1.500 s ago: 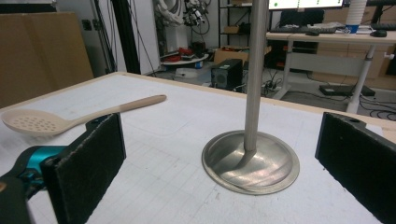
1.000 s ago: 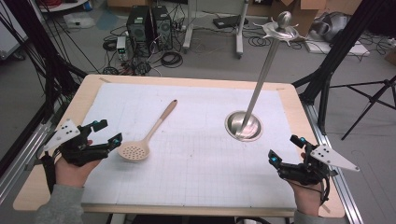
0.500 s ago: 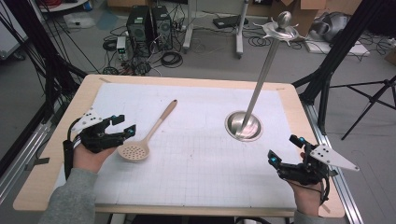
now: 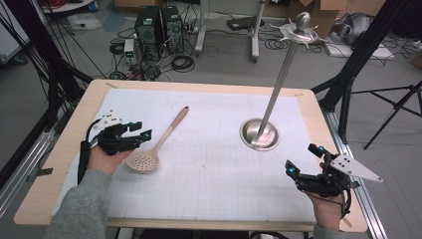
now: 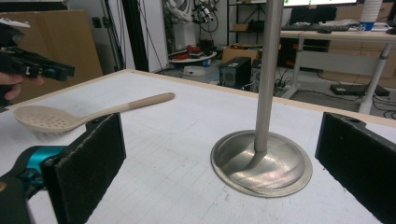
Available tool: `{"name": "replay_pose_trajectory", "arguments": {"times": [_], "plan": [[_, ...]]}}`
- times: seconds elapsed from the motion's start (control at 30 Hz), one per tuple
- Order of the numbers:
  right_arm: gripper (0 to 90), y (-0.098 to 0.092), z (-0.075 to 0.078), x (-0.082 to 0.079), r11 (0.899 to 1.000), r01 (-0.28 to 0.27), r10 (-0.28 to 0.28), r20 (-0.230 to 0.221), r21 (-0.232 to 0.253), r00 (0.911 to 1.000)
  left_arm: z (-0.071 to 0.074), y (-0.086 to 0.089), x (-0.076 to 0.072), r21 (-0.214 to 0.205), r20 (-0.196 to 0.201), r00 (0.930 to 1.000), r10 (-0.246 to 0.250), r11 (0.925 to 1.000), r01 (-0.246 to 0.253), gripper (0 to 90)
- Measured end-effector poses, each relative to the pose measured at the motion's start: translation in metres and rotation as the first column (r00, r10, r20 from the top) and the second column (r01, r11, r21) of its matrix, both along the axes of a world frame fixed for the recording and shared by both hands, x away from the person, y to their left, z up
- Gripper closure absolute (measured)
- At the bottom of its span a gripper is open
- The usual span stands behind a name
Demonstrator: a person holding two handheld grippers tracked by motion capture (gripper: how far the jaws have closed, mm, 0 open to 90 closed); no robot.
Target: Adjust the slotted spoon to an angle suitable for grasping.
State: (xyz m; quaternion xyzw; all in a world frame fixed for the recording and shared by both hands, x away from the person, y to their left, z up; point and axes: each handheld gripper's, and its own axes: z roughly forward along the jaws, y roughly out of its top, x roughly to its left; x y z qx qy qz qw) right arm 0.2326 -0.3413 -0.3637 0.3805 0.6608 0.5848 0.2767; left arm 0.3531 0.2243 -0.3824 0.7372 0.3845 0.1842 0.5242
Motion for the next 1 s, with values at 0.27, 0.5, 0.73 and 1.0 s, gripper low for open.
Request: {"name": "replay_pose_trajectory", "arguments": {"times": [0.27, 0.5, 0.73, 1.0], "plan": [[0.9, -0.001, -0.001, 0.001, 1.000, -0.006, 0.006, -0.002, 0.003, 1.0000, 0.000, -0.006, 0.021, 0.048, -0.046, 0.9990, 0.000, 0.9988, 0.002, 76.9], [0.9, -0.004, -0.001, 0.001, 1.000, -0.004, 0.004, 0.002, 0.010, 1.0000, -0.006, -0.016, 0.034, 0.134, -0.035, 0.9981, -0.051, 0.9894, 0.055, 89.6], [0.9, -0.007, -0.002, 0.001, 1.000, -0.005, 0.005, -0.001, 0.017, 1.0000, -0.023, -0.029, 0.060, 0.182, -0.076, 0.9963, -0.039, 0.9819, 0.052, 89.7], [0.9, -0.012, -0.003, 0.001, 1.000, -0.007, 0.007, -0.006, 0.030, 1.0000, -0.033, -0.035, 0.075, 0.190, -0.139, 0.9897, -0.036, 0.9797, 0.062, 89.7]]}}
